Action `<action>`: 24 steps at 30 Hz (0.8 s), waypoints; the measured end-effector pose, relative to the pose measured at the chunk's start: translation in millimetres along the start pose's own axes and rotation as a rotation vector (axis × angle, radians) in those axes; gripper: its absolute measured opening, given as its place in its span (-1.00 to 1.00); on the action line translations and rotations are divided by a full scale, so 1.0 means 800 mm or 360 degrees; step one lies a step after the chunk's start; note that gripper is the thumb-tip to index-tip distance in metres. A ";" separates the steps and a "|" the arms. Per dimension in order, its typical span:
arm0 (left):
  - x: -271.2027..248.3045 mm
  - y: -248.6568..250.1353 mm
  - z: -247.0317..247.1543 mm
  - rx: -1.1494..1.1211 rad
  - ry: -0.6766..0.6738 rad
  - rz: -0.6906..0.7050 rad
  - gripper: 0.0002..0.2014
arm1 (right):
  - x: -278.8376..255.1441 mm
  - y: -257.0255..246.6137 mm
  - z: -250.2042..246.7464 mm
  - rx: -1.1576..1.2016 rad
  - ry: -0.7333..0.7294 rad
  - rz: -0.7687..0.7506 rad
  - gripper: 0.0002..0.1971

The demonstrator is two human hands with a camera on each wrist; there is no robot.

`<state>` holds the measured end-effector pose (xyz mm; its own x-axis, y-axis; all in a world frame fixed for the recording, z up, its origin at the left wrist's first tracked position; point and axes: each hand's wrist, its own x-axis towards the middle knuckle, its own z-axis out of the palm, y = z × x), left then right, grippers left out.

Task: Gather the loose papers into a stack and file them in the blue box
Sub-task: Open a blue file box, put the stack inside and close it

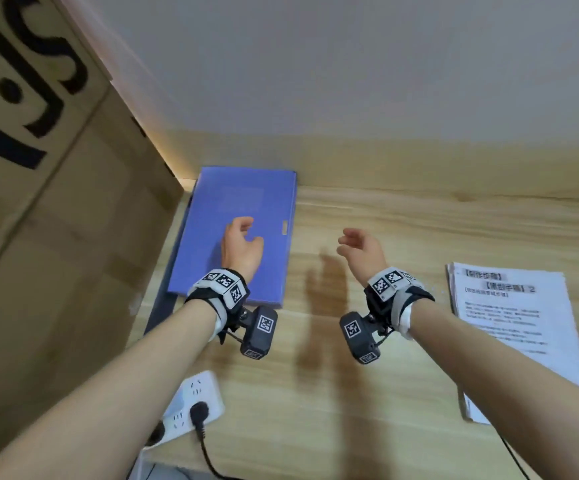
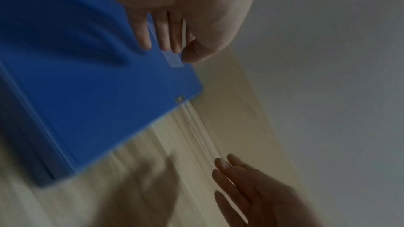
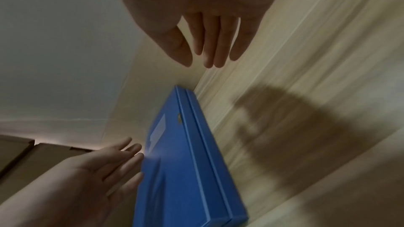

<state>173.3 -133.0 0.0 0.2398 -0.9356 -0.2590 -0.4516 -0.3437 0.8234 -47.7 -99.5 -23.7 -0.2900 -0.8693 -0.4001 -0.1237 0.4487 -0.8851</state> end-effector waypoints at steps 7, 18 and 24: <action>0.050 -0.061 -0.086 0.0270 0.0131 -0.0253 -0.36 | 0.006 -0.004 0.097 -0.0171 -0.0313 0.0183 -0.45; 0.033 -0.066 -0.088 -0.0242 0.0134 -0.0493 -0.46 | -0.022 0.010 0.118 -0.0275 -0.0457 0.0128 -0.53; -0.015 -0.040 -0.049 -0.0389 0.0057 -0.0354 -0.55 | -0.038 0.033 0.048 -0.0332 -0.0373 -0.0007 -0.47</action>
<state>218.8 -107.9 -3.8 0.3414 -0.8350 -0.4316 -0.1665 -0.5056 0.8465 -5.3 -69.0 -44.1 -0.0652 -0.8845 -0.4620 -0.3235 0.4567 -0.8287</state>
